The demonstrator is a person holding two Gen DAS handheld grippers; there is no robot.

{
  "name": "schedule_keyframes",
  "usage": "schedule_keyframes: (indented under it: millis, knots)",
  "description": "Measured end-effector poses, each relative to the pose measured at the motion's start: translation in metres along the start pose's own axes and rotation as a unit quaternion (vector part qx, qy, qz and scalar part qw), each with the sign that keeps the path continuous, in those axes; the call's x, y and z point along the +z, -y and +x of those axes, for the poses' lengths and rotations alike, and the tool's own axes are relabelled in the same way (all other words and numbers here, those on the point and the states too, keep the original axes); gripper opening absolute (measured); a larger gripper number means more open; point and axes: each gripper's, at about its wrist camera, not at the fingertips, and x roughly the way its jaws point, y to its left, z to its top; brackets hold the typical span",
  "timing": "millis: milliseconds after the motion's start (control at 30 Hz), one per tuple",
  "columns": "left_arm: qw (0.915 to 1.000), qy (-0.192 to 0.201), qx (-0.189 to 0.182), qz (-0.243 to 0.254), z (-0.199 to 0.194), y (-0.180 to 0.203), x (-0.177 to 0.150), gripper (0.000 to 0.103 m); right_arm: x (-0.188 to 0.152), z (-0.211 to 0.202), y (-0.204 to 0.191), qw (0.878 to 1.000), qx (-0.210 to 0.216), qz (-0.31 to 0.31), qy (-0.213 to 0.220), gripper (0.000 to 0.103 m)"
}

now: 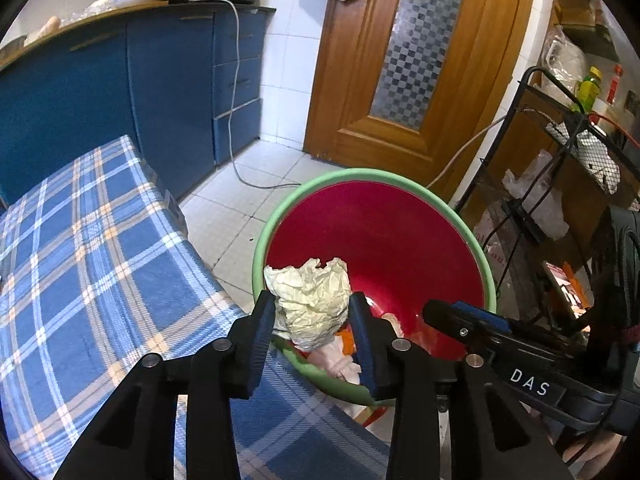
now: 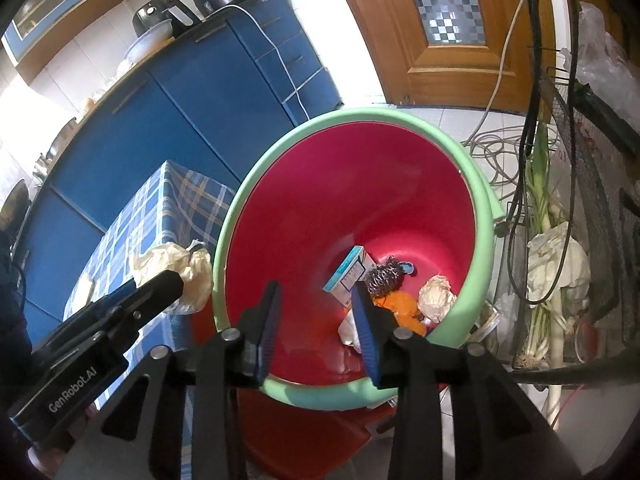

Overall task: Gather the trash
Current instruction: 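Open the right tool over the bucket while the left tool releases the paper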

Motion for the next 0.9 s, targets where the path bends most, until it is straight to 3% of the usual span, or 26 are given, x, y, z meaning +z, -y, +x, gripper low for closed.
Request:
schedule_keyframes:
  millis: [100, 500, 567, 667, 900]
  knots:
    - [1.0, 0.009, -0.002, 0.002, -0.005, 0.0, 0.001, 0.049, 0.0, -0.003, -0.001, 1.0, 0.0, 0.003, 0.006, 0.043]
    - [0.9995, 0.027, 0.015, -0.011, -0.026, -0.01, 0.001, 0.049, 0.001, -0.014, -0.007, 1.0, 0.002, 0.0, 0.017, 0.048]
    - [0.9992, 0.031, 0.02, -0.016, -0.032, -0.015, 0.0, 0.049, 0.001, -0.015, -0.011, 1.0, 0.005, -0.004, 0.019, 0.049]
    - [0.9986, 0.036, 0.031, -0.023, -0.04, -0.024, -0.002, 0.049, 0.0, -0.017, -0.016, 1.0, 0.01, -0.009, 0.021, 0.058]
    - [0.9958, 0.048, 0.059, -0.05, -0.058, -0.056, -0.006, 0.049, -0.001, -0.018, -0.036, 0.999, 0.018, -0.027, 0.021, 0.059]
